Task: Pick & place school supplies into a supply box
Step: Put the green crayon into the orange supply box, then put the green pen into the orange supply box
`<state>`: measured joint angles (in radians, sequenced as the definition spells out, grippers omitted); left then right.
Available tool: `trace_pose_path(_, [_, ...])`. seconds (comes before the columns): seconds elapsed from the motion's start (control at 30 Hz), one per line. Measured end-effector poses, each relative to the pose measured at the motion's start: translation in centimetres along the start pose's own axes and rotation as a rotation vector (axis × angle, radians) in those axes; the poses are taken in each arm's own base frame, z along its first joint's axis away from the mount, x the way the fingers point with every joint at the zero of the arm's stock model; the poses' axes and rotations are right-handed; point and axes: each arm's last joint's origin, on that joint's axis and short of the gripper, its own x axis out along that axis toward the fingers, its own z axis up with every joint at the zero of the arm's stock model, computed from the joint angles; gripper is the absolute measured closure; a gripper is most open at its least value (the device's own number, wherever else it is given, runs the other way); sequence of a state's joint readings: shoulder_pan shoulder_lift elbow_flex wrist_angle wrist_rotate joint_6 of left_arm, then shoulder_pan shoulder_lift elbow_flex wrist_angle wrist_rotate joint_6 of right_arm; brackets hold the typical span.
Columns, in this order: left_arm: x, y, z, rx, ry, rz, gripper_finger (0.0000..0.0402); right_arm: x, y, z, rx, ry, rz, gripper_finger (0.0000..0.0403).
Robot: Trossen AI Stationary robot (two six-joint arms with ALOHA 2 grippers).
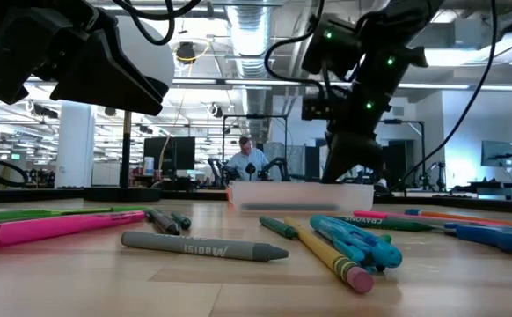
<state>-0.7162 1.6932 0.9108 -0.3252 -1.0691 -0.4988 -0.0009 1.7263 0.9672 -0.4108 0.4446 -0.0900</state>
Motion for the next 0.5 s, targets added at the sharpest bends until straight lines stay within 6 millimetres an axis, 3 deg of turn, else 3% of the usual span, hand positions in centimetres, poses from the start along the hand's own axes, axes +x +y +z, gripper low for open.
trace_pose_path(0.5, [-0.01,-0.01,0.00,-0.003,0.000,-0.001,0.0272,0.29,-0.02,0.29,0.013,-0.020,-0.058,0.0311])
